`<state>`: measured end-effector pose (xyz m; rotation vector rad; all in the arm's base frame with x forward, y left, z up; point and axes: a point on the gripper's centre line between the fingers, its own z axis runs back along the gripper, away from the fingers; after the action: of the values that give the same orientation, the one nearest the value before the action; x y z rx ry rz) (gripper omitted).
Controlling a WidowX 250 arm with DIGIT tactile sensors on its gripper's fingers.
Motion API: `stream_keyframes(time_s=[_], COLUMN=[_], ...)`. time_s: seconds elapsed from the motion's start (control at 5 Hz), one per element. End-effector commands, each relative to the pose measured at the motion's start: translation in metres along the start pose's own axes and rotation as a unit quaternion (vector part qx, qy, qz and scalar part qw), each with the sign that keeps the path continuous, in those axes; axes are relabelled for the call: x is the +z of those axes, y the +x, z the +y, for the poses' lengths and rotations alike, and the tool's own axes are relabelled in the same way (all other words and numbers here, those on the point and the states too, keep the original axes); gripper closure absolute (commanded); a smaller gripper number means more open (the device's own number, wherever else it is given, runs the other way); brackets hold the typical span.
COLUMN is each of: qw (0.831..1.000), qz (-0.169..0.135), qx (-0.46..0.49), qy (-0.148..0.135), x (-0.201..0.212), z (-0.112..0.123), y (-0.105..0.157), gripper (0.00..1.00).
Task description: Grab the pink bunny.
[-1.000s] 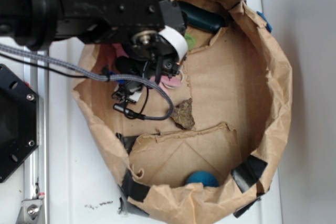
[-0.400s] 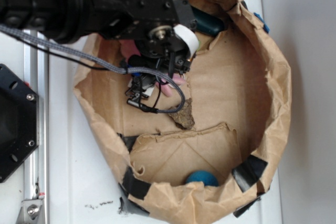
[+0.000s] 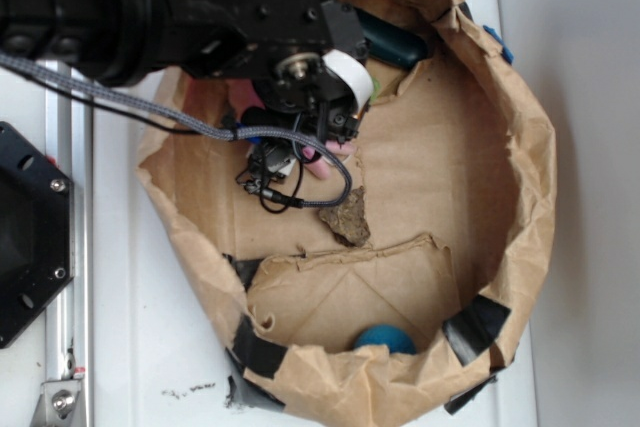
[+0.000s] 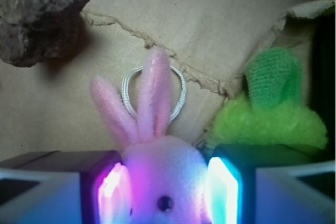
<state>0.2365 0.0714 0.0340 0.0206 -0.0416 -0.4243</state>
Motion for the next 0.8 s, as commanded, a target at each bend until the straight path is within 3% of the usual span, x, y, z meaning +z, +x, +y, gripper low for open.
stream_keyframes(time_s=[0.0,0.2,0.4,0.6], qw=[1.0,1.0,0.998,0.996], qz=[-0.007,-0.023,-0.066,-0.086], qx=[0.011,0.007,-0.005,-0.012], qy=[0.004,0.006,0.003,0.007], x=[0.004,0.02,0.055,0.078], z=[0.004,-0.001,-0.014,-0.026], y=[-0.002,0.004,0.02,0.031], gripper=[1.0,1.0,1.0,1.0])
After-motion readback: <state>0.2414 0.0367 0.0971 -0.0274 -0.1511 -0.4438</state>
